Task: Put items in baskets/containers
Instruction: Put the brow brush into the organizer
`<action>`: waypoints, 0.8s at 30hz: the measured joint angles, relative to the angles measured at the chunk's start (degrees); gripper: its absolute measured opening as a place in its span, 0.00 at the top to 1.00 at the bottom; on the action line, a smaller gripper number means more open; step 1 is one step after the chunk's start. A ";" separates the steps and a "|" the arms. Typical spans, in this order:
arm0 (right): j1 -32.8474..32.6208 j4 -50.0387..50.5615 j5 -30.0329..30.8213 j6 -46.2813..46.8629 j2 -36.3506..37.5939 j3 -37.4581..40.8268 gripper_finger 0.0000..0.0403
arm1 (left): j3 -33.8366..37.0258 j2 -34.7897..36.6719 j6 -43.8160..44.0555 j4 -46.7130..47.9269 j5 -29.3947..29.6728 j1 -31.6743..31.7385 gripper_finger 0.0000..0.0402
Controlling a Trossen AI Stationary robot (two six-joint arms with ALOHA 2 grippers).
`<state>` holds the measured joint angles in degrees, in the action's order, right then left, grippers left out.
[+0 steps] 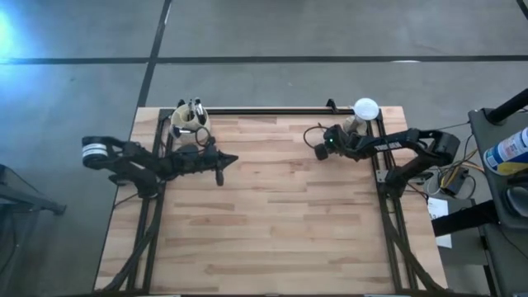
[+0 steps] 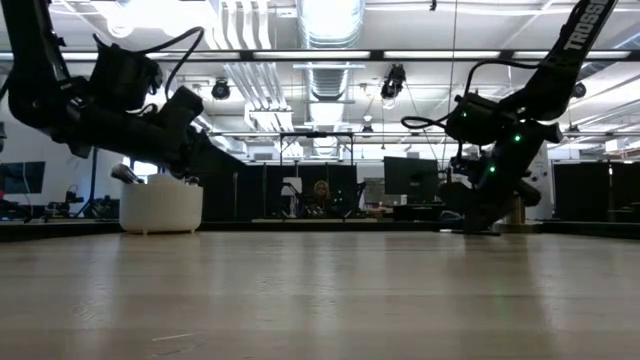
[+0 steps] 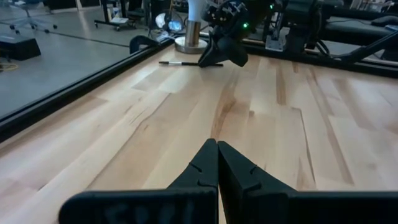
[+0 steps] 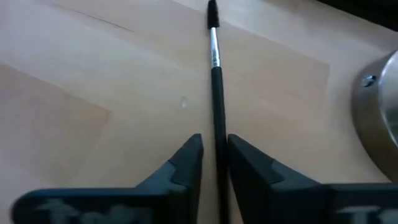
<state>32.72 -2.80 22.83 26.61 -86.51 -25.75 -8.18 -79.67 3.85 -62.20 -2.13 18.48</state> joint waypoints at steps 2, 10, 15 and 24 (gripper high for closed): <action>-0.59 -0.10 -0.34 -0.03 0.03 0.11 0.85 | -0.32 -0.28 0.31 -0.04 0.00 0.00 1.00; -6.30 0.47 -0.69 0.68 0.85 1.29 0.96 | -2.32 -1.69 2.69 0.38 2.01 -0.07 0.98; -12.36 1.29 -2.26 2.77 4.36 2.51 0.96 | -4.43 -4.14 5.51 1.47 2.23 -0.61 0.84; -29.84 -21.82 -1.37 3.61 5.93 6.26 0.97 | -5.90 -14.89 5.07 -23.69 0.95 -6.13 0.67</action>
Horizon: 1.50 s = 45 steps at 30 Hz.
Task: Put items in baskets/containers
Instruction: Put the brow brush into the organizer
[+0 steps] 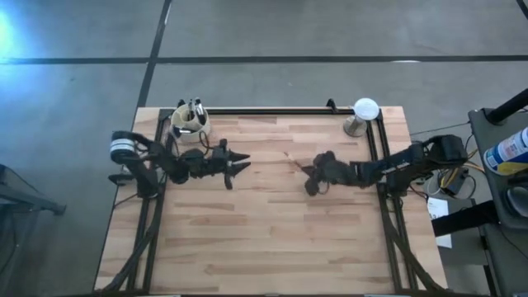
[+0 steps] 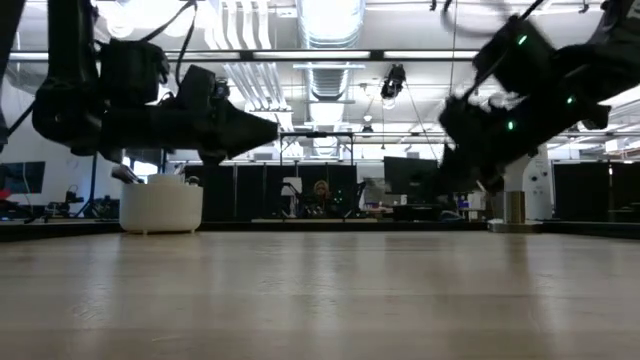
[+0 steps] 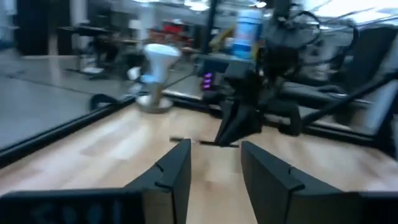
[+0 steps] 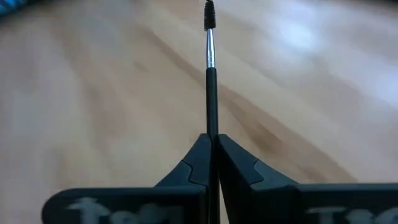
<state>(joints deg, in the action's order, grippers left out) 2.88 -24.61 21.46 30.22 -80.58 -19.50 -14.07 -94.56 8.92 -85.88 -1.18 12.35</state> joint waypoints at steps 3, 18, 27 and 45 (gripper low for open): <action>-4.55 -11.68 2.36 -2.68 -1.38 0.57 0.97 | -1.02 -3.31 0.17 -2.99 -2.77 -1.85 0.67; -16.19 -32.12 4.09 -19.88 -10.86 -9.62 0.97 | -12.88 -4.24 0.59 -2.99 -5.54 -9.92 0.67; -18.03 -32.20 5.52 -23.56 -15.37 -15.18 0.97 | -12.98 -3.21 1.19 -3.11 -6.55 -10.93 0.67; -18.14 -32.98 5.75 -25.08 -15.87 -15.90 0.94 | -12.91 0.32 -1.12 -0.85 -5.91 -12.34 0.98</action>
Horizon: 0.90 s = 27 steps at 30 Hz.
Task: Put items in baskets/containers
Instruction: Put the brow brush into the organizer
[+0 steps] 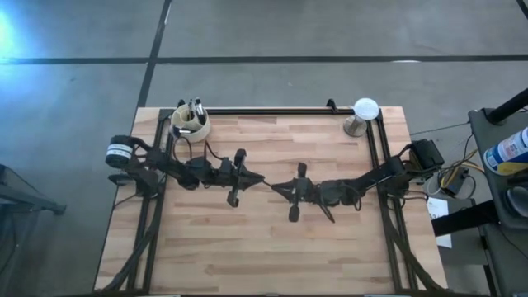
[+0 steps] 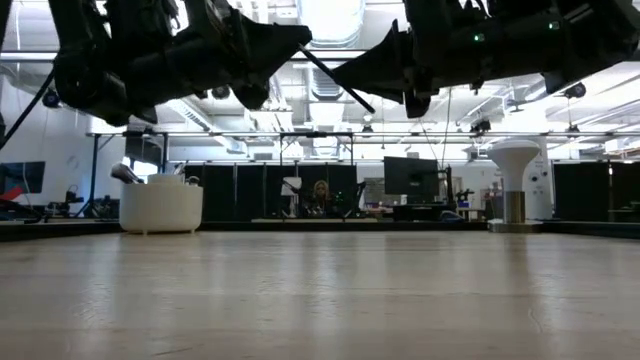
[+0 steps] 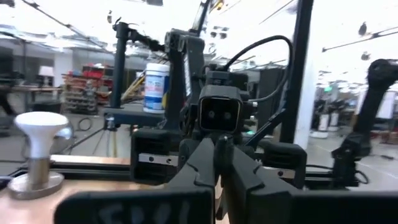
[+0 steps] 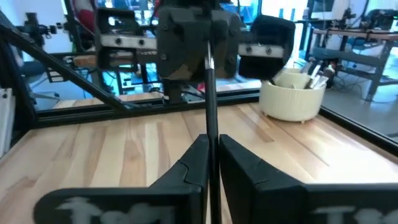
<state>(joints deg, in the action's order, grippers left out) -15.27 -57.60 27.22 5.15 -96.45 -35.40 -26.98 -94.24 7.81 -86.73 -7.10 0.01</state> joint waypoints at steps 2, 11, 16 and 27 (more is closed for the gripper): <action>0.04 0.25 0.77 -0.08 0.07 0.08 0.90 | 0.00 2.66 -1.52 3.35 1.63 0.31 0.99; -0.03 11.87 14.26 2.67 0.47 0.36 0.69 | -0.02 25.94 -9.33 36.22 20.90 5.22 0.99; 0.00 14.27 14.74 4.84 0.42 0.75 0.69 | -2.09 38.75 -9.11 58.28 35.69 8.85 0.99; 0.00 14.22 14.52 4.74 0.38 1.28 0.88 | -18.29 42.21 -2.90 98.31 46.44 26.38 0.99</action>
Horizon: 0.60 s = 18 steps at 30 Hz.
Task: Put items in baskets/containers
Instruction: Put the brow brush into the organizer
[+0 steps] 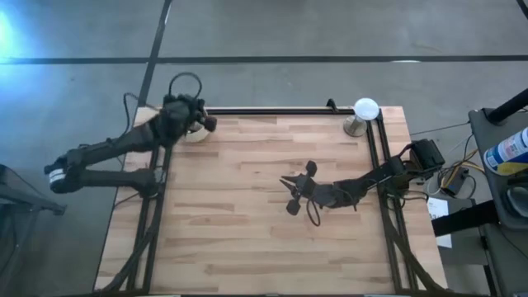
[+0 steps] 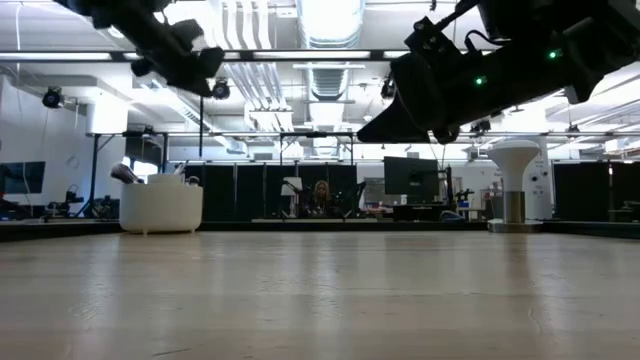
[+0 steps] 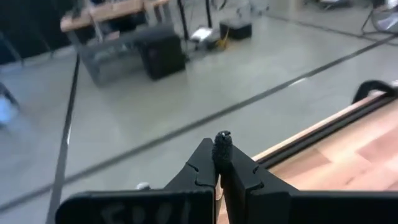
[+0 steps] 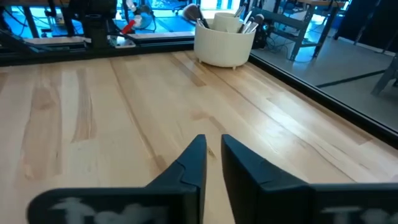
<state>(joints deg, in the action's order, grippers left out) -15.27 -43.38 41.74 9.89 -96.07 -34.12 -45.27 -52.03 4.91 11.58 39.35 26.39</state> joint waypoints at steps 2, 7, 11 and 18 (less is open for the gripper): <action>0.00 -0.04 -0.15 0.00 0.00 0.18 0.91 | -1.03 -1.69 1.35 0.96 -4.97 4.59 0.99; 0.00 -0.03 -0.17 0.00 0.00 0.72 0.95 | -1.47 -7.04 3.26 1.02 -13.26 13.82 0.99; 0.00 -0.04 -0.20 -0.02 0.00 1.03 0.96 | -1.30 -10.87 3.76 1.28 -13.61 17.68 0.99; 0.00 -0.05 -0.17 -0.02 -0.02 1.30 0.96 | -0.54 -14.66 3.89 0.15 -14.48 18.41 0.99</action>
<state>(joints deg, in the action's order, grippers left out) -15.27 -43.43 41.56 9.87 -96.09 -32.82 -45.80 -66.69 8.80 11.73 24.87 44.80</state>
